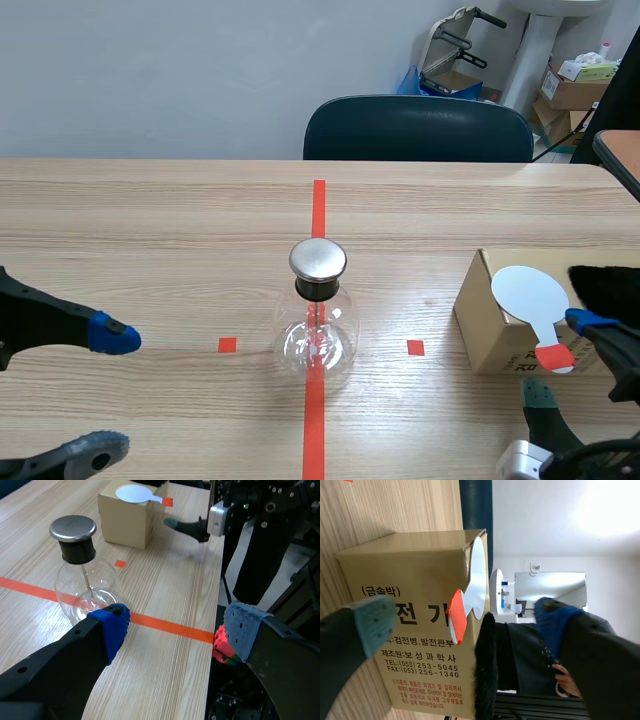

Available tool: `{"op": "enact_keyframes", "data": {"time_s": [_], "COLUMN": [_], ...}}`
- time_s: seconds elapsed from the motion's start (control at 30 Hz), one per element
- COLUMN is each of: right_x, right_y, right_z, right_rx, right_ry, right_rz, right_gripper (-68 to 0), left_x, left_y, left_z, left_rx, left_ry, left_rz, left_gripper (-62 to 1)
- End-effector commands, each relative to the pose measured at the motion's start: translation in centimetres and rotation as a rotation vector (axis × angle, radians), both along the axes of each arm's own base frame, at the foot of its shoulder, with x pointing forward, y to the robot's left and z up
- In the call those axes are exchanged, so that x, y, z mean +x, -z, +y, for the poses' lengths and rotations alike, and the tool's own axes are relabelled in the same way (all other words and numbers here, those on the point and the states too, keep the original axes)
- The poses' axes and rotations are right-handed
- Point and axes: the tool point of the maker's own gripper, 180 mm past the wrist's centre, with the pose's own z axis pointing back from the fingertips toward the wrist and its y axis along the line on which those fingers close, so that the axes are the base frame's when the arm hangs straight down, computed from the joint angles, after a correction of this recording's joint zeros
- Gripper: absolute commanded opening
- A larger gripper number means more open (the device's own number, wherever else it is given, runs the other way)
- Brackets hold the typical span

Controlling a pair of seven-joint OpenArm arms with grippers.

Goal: Do the electroscope experiment

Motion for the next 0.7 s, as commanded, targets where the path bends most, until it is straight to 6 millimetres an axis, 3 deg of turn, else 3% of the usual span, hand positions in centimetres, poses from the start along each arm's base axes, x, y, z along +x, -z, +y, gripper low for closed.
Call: {"op": "enact_keyframes", "data": {"time_s": [0.0,0.67], "right_x": [0.46,0.45], "right_y": [-1.35,-1.34], "right_z": [-0.32,-0.33], "right_rx": [-0.019,-0.019], "right_ry": [0.004,0.004], "right_rz": [-0.072,-0.071], "right_gripper": [-1.6,0.4], "left_x": [-0.05,0.06], "left_y": [-0.87,-1.43], "left_z": [-0.33,-0.4], "left_rx": [-0.048,-0.078], "left_ry": [0.0,-0.004], "left_rz": [-0.001,-0.011], "left_gripper": [-18.7,-18.7]}}
